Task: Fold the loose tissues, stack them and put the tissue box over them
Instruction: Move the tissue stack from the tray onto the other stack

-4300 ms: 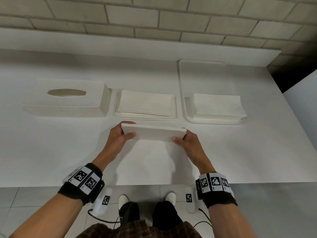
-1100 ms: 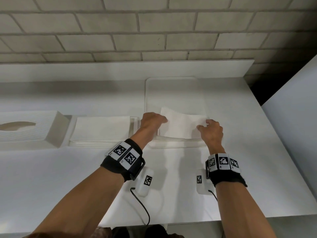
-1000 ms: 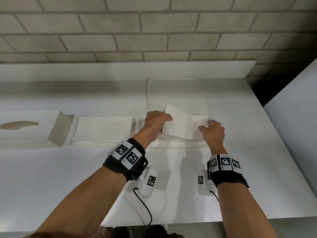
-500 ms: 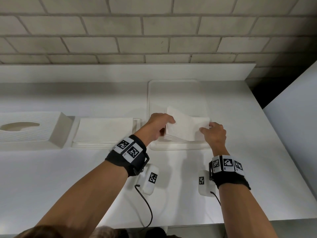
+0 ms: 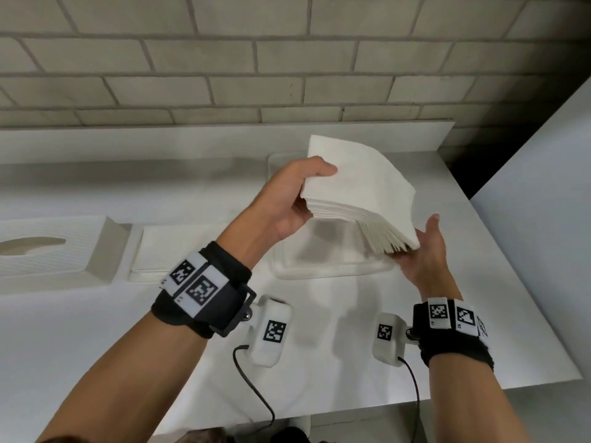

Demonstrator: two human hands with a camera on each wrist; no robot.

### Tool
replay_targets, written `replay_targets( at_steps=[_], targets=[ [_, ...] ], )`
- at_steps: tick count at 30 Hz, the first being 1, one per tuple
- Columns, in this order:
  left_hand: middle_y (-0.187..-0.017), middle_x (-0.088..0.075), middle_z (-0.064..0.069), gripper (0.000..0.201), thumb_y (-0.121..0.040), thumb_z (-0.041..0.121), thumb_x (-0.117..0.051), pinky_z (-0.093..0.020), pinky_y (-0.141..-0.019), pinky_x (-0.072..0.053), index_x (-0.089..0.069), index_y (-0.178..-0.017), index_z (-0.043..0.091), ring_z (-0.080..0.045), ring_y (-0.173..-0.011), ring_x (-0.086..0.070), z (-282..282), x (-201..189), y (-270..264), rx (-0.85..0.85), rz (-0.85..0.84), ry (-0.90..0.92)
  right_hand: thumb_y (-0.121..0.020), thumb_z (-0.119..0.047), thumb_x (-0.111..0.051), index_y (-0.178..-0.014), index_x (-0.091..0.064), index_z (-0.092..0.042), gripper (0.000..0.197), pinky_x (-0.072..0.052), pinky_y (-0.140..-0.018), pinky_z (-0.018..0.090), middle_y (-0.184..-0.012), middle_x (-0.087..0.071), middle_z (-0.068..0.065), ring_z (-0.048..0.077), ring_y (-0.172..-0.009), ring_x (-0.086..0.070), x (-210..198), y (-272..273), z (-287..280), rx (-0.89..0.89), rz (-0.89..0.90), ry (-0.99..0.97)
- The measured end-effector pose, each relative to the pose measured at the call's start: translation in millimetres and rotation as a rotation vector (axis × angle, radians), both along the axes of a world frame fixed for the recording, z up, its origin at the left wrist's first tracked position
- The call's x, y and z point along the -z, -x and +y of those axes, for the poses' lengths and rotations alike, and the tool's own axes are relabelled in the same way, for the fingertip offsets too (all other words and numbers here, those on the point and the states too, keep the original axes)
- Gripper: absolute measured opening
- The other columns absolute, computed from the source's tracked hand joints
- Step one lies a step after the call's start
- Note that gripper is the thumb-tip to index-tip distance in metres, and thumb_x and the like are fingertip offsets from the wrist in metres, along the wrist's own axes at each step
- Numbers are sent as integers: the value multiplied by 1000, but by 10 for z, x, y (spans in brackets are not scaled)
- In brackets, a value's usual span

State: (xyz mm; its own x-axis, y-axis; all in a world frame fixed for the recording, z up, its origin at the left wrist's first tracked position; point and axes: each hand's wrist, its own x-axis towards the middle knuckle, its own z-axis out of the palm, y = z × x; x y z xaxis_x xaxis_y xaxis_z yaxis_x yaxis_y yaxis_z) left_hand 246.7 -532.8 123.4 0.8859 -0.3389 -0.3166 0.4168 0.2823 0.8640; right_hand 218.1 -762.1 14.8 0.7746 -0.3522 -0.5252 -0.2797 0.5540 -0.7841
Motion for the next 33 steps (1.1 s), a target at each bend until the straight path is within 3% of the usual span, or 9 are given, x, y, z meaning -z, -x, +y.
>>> replay_targets(
  at_steps=[5,10,14,17,20,23,26,29,33],
  targets=[
    [-66,-62,0,22,-82,6,-60,-22,-55,-51,-59,-63,18,-16,-61,-63,529,36,49,-96,-3,53,-99,-56,-26,-126,-61,-10,63,-50,-89,65,-129,-60,25,48,-104,-64,-95,55,356,-86,-83,-251],
    [-84,-69,-4,8,-81,8,-62,-30,-69,-51,-68,-81,13,-22,-79,-65,1197,521,299,-173,145,-113,-83,-79,-29,-129,-57,-3,93,-54,-90,50,-126,-65,16,35,-113,-63,-86,133,868,-377,42,-240],
    [-95,-65,-7,16,-82,11,-60,-33,-73,-50,-63,-98,11,-27,-87,-62,1771,909,564,-219,257,-205,-95,-31,-53,-124,-61,-1,42,-58,-69,33,-112,-71,13,26,-94,-71,-6,308,1493,-660,100,-70],
    [-84,-65,-4,9,-85,8,-54,-31,-72,-48,-63,-84,12,-24,-82,-62,2180,1070,718,-197,287,-252,-91,1,-49,-117,-61,2,29,-59,-77,36,-114,-69,15,26,-95,-69,148,394,1866,-797,113,2],
    [-88,-68,-8,14,-85,3,-52,-32,-74,-47,-65,-87,8,-25,-84,-63,2457,1167,851,-175,307,-346,-90,8,-48,-101,-63,-7,24,-52,-91,36,-106,-69,11,24,-96,-66,270,468,2130,-877,116,159],
    [-111,-68,-23,41,-71,10,-61,-37,-82,-47,-62,-110,-3,-33,-96,-64,2565,1310,962,-163,269,-438,-85,8,-52,-98,-63,-15,28,-51,-92,40,-104,-69,8,26,-98,-64,384,562,2308,-851,90,361],
    [-117,-68,-17,49,-67,6,-62,-44,-89,-51,-61,-117,6,-36,-108,-64,2578,1443,1045,-242,191,-440,-78,7,-54,-97,-64,-19,34,-51,-77,34,-97,-70,5,24,-90,-65,444,688,2369,-706,-4,484],
    [-103,-71,-2,42,-75,-5,-62,-28,-69,-53,-61,-110,19,-24,-94,-66,2583,1515,1132,-300,52,-456,-75,8,-54,-101,-63,-19,38,-48,-71,29,-93,-69,3,17,-82,-62,480,792,2333,-648,-125,445],
    [-111,-67,4,50,-84,-13,-55,-24,-79,-46,-53,-123,19,-22,-104,-61,2622,1643,1212,-236,-96,-537,-64,1,-51,-114,-59,-18,54,-44,-60,23,-93,-67,2,14,-77,-58,574,856,2268,-716,-169,430]
  ],
)
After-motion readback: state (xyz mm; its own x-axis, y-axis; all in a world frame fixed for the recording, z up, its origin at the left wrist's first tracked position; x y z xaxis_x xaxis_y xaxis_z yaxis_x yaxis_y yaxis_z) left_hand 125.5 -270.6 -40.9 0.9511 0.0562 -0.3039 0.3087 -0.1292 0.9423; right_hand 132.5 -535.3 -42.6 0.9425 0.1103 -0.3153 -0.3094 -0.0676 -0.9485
